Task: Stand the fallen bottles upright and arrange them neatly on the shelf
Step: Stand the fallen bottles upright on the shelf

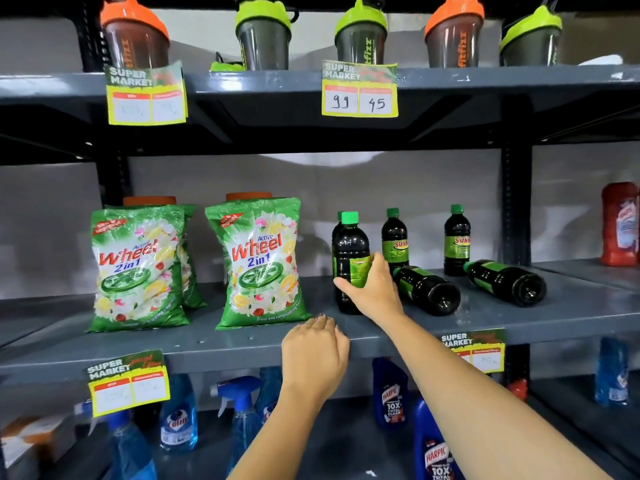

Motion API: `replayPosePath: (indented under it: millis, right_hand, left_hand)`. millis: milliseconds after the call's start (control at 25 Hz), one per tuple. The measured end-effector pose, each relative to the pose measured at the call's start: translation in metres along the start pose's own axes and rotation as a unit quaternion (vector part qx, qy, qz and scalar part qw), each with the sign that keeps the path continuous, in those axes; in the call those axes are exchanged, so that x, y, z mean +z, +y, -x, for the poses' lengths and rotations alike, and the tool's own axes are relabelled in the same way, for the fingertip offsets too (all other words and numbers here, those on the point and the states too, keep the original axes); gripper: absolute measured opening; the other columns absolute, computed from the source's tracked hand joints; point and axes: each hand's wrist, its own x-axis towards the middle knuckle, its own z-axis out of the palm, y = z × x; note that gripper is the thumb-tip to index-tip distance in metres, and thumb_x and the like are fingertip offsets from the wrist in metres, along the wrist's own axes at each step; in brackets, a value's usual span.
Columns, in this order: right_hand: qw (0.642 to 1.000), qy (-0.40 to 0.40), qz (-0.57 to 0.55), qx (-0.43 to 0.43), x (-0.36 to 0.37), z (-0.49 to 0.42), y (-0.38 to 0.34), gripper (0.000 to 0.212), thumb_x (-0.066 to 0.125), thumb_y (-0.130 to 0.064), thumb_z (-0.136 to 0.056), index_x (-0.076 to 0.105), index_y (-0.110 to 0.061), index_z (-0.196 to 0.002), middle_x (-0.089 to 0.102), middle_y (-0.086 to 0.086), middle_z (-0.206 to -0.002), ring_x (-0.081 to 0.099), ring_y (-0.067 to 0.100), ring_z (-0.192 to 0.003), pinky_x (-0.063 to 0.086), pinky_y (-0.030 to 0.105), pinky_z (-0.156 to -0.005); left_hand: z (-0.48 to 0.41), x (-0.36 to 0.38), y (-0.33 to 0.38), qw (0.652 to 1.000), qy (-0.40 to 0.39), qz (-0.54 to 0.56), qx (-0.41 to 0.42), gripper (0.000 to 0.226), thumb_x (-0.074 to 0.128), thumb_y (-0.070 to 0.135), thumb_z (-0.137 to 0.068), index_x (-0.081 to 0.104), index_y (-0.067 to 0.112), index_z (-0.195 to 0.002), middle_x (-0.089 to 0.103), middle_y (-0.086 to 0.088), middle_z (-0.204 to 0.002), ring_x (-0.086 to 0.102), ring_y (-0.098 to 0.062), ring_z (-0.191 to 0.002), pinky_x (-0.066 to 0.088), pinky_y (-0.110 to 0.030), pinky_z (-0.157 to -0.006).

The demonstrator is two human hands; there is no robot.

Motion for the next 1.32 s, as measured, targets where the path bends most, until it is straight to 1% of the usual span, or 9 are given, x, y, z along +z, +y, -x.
replayPosePath:
  millis: [120, 200, 280, 480, 600, 680, 880, 1080, 1320]
  right_hand:
    - [0.995, -0.023, -0.090, 0.038, -0.002, -0.003, 0.003, 0.081, 0.078, -0.045, -0.068, 0.033, -0.020, -0.130, 0.050, -0.003, -0.120, 0.053, 0.020, -0.106, 0.045, 0.036, -0.084]
    - [0.973, -0.080, -0.192, 0.097, -0.004, -0.006, 0.007, 0.096, 0.075, -0.032, -0.076, 0.013, -0.025, -0.149, 0.047, 0.000, -0.138, 0.049, 0.022, -0.121, 0.041, 0.038, -0.097]
    - [0.958, -0.119, -0.230, 0.127, -0.006, -0.008, 0.011, 0.105, 0.074, -0.024, -0.080, -0.001, -0.030, -0.154, 0.041, 0.002, -0.146, 0.043, 0.025, -0.131, 0.036, 0.040, -0.102]
    - [0.979, -0.083, -0.151, 0.112, 0.001, -0.007, 0.010, 0.112, 0.080, -0.049, -0.057, 0.016, -0.033, -0.147, 0.046, 0.002, -0.137, 0.047, 0.023, -0.124, 0.042, 0.043, -0.102]
    - [0.960, -0.129, -0.205, 0.141, -0.004, -0.010, 0.010, 0.080, 0.069, -0.014, -0.078, 0.025, -0.021, -0.146, 0.056, 0.003, -0.122, 0.052, 0.019, -0.109, 0.040, 0.029, -0.085]
    - [0.959, -0.138, -0.203, 0.140, -0.005, -0.011, 0.014, 0.065, 0.067, -0.004, -0.080, 0.038, -0.017, -0.137, 0.060, 0.006, -0.120, 0.054, 0.018, -0.105, 0.040, 0.027, -0.082]
    - [0.979, -0.117, -0.141, 0.091, 0.003, -0.006, 0.013, 0.088, 0.086, -0.033, -0.061, 0.032, -0.023, -0.130, 0.055, 0.001, -0.123, 0.053, 0.019, -0.112, 0.045, 0.039, -0.097]
    - [0.966, -0.136, -0.193, 0.104, -0.004, -0.008, 0.013, 0.076, 0.079, -0.008, -0.072, 0.038, -0.018, -0.136, 0.059, -0.003, -0.112, 0.055, 0.012, -0.099, 0.043, 0.024, -0.081]
    - [0.984, -0.110, -0.118, 0.080, 0.003, -0.008, 0.015, 0.081, 0.087, -0.029, -0.065, 0.031, -0.018, -0.122, 0.051, 0.004, -0.126, 0.050, 0.020, -0.112, 0.044, 0.036, -0.095]
  left_hand:
    - [0.001, 0.000, 0.000, 1.000, 0.006, -0.001, 0.007, 0.038, 0.037, 0.023, -0.085, 0.071, 0.012, -0.072, 0.073, -0.004, -0.076, 0.069, -0.021, -0.070, 0.054, -0.030, -0.062]
    - [0.001, 0.000, 0.000, 1.000, 0.003, -0.001, 0.011, 0.038, 0.037, 0.023, -0.085, 0.071, 0.012, -0.073, 0.073, -0.004, -0.076, 0.069, -0.020, -0.070, 0.053, -0.030, -0.061]
    - [0.001, 0.001, -0.001, 1.000, 0.011, 0.000, 0.012, 0.039, 0.037, 0.023, -0.085, 0.071, 0.011, -0.072, 0.073, -0.003, -0.075, 0.069, -0.020, -0.070, 0.053, -0.030, -0.060]
    - [0.001, 0.000, -0.001, 1.000, 0.011, -0.001, 0.018, 0.041, 0.038, 0.023, -0.084, 0.074, 0.009, -0.075, 0.075, -0.005, -0.078, 0.071, -0.021, -0.072, 0.053, -0.029, -0.061]
    - [0.001, 0.000, -0.001, 1.000, 0.009, -0.003, 0.017, 0.041, 0.037, 0.023, -0.085, 0.074, 0.009, -0.075, 0.075, -0.005, -0.078, 0.070, -0.021, -0.072, 0.053, -0.030, -0.060]
    - [0.002, 0.001, -0.002, 1.000, 0.010, -0.003, 0.013, 0.041, 0.037, 0.023, -0.085, 0.074, 0.009, -0.075, 0.075, -0.005, -0.078, 0.070, -0.021, -0.072, 0.054, -0.030, -0.061]
    - [0.001, 0.002, -0.001, 1.000, 0.018, 0.002, 0.007, 0.039, 0.038, 0.022, -0.083, 0.073, 0.010, -0.072, 0.074, -0.005, -0.075, 0.069, -0.021, -0.069, 0.053, -0.029, -0.059]
    - [0.001, 0.003, -0.002, 1.000, 0.027, -0.001, 0.012, 0.038, 0.037, 0.021, -0.082, 0.072, 0.010, -0.070, 0.073, -0.005, -0.073, 0.069, -0.022, -0.067, 0.051, -0.029, -0.058]
    - [0.001, 0.006, -0.003, 1.000, 0.028, -0.002, 0.013, 0.039, 0.037, 0.023, -0.083, 0.072, 0.010, -0.073, 0.073, -0.004, -0.074, 0.069, -0.021, -0.068, 0.052, -0.030, -0.058]
